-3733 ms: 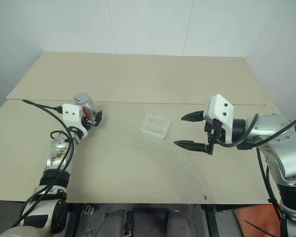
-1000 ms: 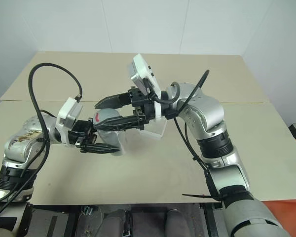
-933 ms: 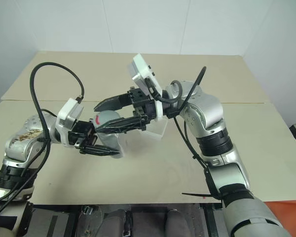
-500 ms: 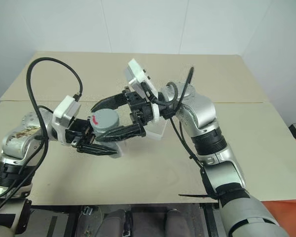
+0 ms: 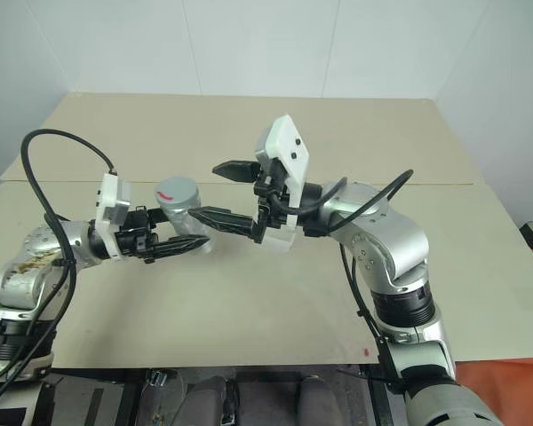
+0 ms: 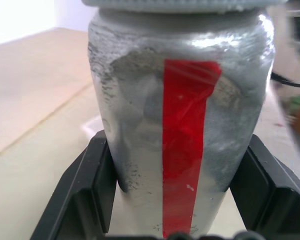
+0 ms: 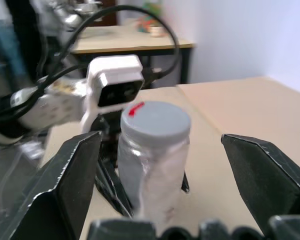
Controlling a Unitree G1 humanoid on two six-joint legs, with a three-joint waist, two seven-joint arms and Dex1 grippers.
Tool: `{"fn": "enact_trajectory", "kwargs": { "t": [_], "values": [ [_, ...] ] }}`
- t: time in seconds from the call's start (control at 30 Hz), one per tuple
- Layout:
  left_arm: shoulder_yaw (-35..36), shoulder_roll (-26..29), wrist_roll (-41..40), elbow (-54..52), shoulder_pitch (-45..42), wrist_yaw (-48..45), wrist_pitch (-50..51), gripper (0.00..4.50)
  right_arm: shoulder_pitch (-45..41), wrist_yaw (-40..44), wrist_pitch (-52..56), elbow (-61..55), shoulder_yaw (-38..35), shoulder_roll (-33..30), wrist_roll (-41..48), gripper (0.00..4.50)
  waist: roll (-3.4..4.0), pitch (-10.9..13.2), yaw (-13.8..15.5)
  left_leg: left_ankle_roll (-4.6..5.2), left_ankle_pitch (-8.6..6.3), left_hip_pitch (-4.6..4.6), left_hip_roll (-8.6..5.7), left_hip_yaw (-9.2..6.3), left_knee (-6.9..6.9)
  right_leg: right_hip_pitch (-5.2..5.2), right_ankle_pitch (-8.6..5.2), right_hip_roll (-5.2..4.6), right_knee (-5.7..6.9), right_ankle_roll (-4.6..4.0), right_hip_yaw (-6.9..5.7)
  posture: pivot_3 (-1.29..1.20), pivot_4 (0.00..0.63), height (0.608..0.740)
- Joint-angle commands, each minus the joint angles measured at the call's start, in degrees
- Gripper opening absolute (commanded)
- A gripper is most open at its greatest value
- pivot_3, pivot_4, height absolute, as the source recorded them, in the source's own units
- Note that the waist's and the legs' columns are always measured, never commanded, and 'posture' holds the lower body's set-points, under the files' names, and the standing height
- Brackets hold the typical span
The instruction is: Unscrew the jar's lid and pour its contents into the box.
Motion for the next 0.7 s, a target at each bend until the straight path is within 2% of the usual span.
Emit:
{"fn": "enact_trajectory", "kwargs": {
  "t": [0.03, 0.13, 0.3, 0.7],
  "values": [
    [-0.6, -1.4, 1.8, -2.7, -1.4, 5.0, -1.2, 2.78, -1.6, -6.2, 2.8, -3.3, 1.0, 1.8, -1.0, 4.47, 0.00, 0.0, 0.0, -0.01, 0.00, 0.00, 0.00, 0.00, 0.00, 0.00, 0.00, 0.00, 0.00, 0.00, -0.01, 0.00, 0.150, 0.740],
    [-1.4, -2.4, 3.1, -3.2, -1.5, 7.7, -1.4, 2.78, -3.9, -12.1, 5.4, -2.0, 2.2, 4.7, -2.9, 4.47, 0.00, 0.0, -0.1, -0.01, 0.00, 0.00, 0.00, 0.06, 0.00, -0.01, 0.00, 0.00, 0.01, 0.00, 0.01, 0.00, 0.150, 0.740],
    [-1.9, -3.3, 3.3, -4.9, -0.7, 10.2, -1.1, 2.78, -5.7, -16.9, 6.7, 0.4, 4.5, 7.5, -6.1, 4.47, 0.00, 0.0, -0.1, -0.01, 0.01, -0.01, 0.00, 0.09, -0.01, -0.06, 0.00, 0.00, 0.00, 0.00, 0.03, 0.00, 0.150, 0.740],
    [-2.1, -2.6, 2.4, -7.1, 1.0, 10.5, -0.7, 2.78, -7.2, -17.6, 5.5, 3.2, 5.9, 9.8, -8.3, 4.47, 0.00, 0.0, -0.1, -0.01, 0.01, -0.04, 0.00, 0.12, -0.01, -0.07, 0.00, 0.00, -0.04, 0.00, 0.02, 0.00, 0.150, 0.740]
  ]
}}
